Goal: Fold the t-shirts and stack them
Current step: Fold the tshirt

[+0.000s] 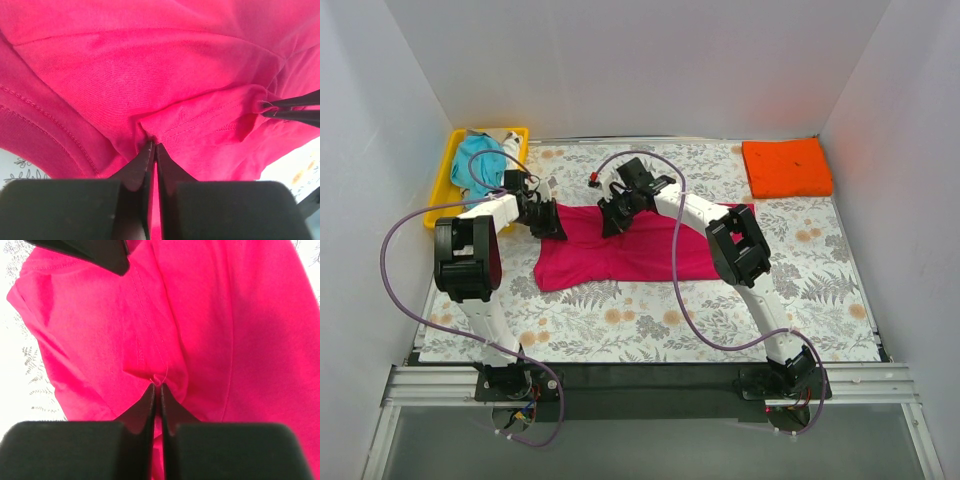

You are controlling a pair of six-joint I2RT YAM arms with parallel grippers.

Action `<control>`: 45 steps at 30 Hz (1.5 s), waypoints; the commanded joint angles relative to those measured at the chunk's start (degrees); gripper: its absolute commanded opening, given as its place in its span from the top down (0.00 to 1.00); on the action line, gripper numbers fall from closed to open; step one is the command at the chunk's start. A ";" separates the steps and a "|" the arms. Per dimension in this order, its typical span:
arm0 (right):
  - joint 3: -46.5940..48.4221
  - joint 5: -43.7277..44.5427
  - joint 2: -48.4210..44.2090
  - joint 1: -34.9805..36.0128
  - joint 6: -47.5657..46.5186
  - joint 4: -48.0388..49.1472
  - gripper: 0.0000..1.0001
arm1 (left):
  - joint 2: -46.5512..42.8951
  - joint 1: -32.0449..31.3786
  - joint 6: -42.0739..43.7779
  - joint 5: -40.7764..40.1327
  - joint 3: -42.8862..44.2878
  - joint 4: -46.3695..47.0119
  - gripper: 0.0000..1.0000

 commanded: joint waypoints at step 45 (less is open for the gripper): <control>-11.93 4.01 -20.96 -14.20 -6.68 -7.51 0.63 | -4.56 -0.02 2.86 -1.81 12.53 -10.19 0.76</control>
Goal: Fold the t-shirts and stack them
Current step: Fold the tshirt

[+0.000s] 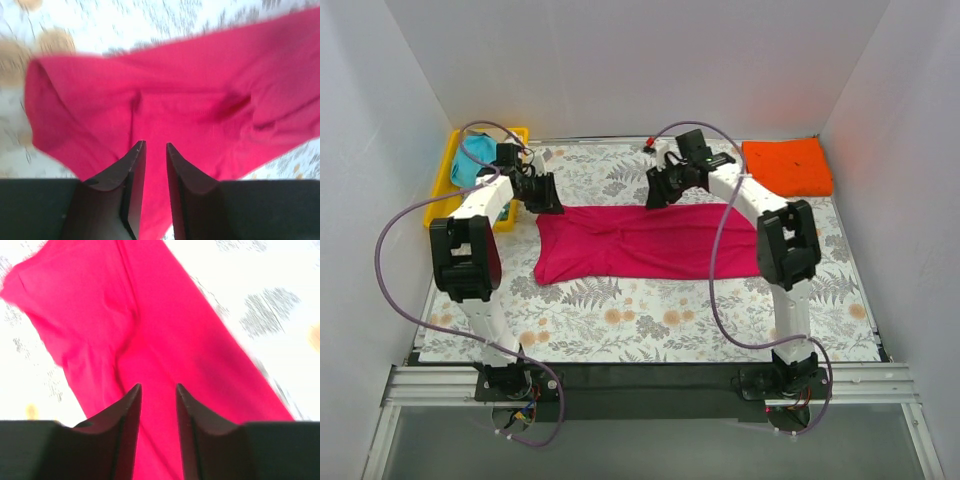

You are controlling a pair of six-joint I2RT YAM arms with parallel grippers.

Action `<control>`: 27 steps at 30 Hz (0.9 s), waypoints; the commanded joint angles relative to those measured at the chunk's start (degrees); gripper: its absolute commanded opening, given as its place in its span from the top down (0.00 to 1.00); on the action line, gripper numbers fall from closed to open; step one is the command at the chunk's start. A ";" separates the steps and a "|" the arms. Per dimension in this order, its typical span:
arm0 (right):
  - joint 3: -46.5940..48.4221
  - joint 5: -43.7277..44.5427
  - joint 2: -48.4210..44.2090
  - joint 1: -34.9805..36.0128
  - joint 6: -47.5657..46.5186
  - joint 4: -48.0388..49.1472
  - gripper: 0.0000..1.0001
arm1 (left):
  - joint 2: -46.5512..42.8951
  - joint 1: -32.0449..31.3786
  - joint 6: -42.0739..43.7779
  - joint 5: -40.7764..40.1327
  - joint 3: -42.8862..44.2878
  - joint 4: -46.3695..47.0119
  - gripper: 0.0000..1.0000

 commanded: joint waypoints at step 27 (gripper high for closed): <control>-35.16 20.73 -18.48 -21.11 -22.39 -16.45 0.89 | 5.51 -14.57 -2.58 -6.43 2.50 3.35 0.73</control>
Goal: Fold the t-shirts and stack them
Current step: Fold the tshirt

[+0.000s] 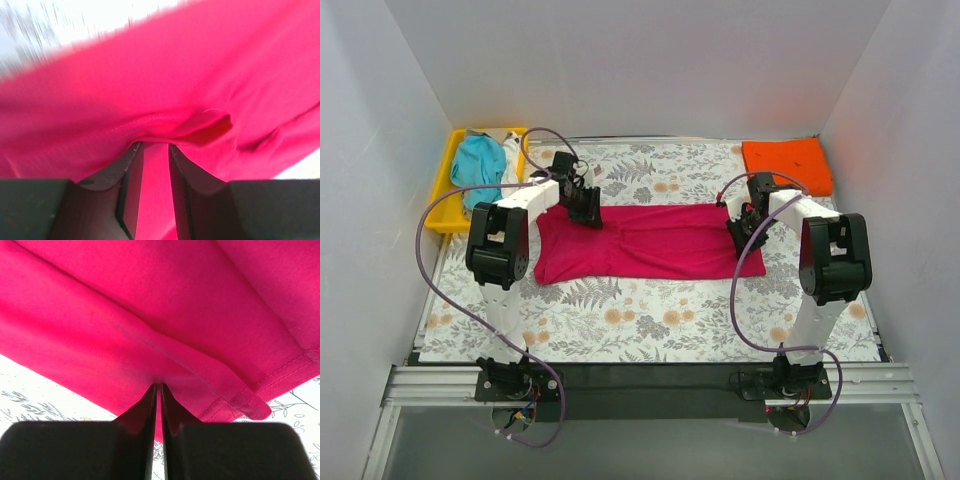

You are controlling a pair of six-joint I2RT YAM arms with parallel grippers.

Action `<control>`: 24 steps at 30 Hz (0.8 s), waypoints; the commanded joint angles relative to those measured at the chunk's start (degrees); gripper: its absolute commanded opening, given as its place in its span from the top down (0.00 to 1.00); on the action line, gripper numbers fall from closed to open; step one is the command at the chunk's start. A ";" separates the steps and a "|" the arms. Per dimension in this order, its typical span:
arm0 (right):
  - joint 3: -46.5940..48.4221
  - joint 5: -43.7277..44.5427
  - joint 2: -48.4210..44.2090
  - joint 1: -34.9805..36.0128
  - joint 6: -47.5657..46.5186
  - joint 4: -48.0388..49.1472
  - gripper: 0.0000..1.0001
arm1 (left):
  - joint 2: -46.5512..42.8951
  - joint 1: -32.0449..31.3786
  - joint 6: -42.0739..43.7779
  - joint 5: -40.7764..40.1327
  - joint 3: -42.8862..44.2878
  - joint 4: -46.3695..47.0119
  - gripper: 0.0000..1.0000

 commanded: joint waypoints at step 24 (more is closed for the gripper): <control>9.81 1.41 4.30 -0.15 -3.83 -1.90 0.89 | -19.44 3.24 -3.69 -5.60 -13.71 -0.53 0.78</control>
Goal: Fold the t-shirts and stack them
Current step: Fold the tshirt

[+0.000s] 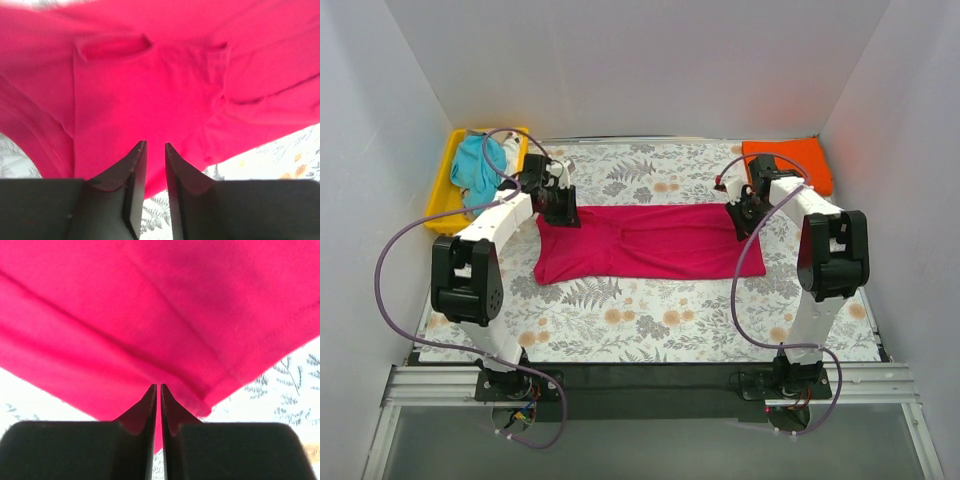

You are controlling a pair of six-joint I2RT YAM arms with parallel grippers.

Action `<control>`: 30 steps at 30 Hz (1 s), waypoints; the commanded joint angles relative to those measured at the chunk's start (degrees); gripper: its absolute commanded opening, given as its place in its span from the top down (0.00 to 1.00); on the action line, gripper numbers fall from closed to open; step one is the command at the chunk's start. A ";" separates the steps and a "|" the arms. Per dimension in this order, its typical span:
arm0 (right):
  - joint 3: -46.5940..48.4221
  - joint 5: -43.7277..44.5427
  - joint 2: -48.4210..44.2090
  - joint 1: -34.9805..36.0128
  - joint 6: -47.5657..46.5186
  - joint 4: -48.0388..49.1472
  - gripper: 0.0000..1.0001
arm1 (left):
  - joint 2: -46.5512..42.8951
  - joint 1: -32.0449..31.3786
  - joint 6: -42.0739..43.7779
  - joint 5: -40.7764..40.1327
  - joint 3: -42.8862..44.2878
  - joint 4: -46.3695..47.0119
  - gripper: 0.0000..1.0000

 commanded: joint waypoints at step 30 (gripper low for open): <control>-11.72 -6.27 -12.45 20.47 0.84 -9.47 0.92 | 34.07 0.29 6.12 -2.61 48.94 -4.91 0.66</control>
